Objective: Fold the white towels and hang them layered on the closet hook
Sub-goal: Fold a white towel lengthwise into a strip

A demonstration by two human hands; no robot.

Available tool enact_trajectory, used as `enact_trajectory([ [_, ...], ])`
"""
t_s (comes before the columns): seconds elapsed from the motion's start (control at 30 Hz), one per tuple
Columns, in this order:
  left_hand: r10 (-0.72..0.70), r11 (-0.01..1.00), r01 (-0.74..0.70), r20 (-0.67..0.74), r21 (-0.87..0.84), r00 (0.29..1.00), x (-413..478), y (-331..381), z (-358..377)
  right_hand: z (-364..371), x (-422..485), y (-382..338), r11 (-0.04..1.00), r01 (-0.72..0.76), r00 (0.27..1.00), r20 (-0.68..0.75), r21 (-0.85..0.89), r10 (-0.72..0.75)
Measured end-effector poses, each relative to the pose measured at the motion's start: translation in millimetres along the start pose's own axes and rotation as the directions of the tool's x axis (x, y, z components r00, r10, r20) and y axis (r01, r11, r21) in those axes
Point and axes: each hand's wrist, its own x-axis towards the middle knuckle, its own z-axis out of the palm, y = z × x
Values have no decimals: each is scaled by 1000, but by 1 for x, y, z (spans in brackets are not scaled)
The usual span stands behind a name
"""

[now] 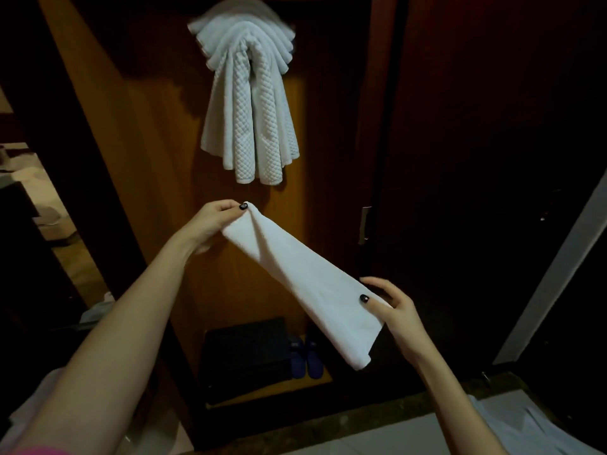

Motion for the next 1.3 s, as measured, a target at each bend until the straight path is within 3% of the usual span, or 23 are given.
enact_trajectory([
  [0.17,-150,988,156,-239,8,959,2,-2,9,-2,-2,-7,995,-95,982,166,34,88],
  [0.37,-258,965,235,-260,-115,931,4,0,12,-2,-4,-10,992,-124,975,189,11,120],
  [0.5,-305,947,256,-289,-196,907,6,-2,15,3,-3,-14,956,-150,967,165,-252,195],
  [0.57,-326,933,251,-309,-259,893,7,-1,18,10,-1,-14,929,-83,967,196,-360,162],
  [0.7,-346,893,213,-302,-396,888,9,4,23,23,-1,-8,795,-25,944,248,-607,219],
  [0.83,-356,890,218,-312,-400,881,12,5,24,27,-2,1,747,39,936,285,-664,205],
  [0.9,-360,889,224,-308,-400,881,12,3,21,25,-3,5,816,30,941,292,-577,172],
  [1.0,-340,890,214,-274,-402,900,8,-3,12,18,-5,8,959,-4,955,282,-283,87],
  [1.1,-312,907,204,-263,-368,913,4,-10,6,15,-6,5,995,-79,990,112,-57,85],
  [1.2,-260,932,168,-271,-320,927,3,-15,5,18,-1,6,998,-60,993,-99,1,60],
  [1.3,-180,968,122,-267,-220,947,4,-17,5,20,8,0,998,-38,975,-215,47,47],
])
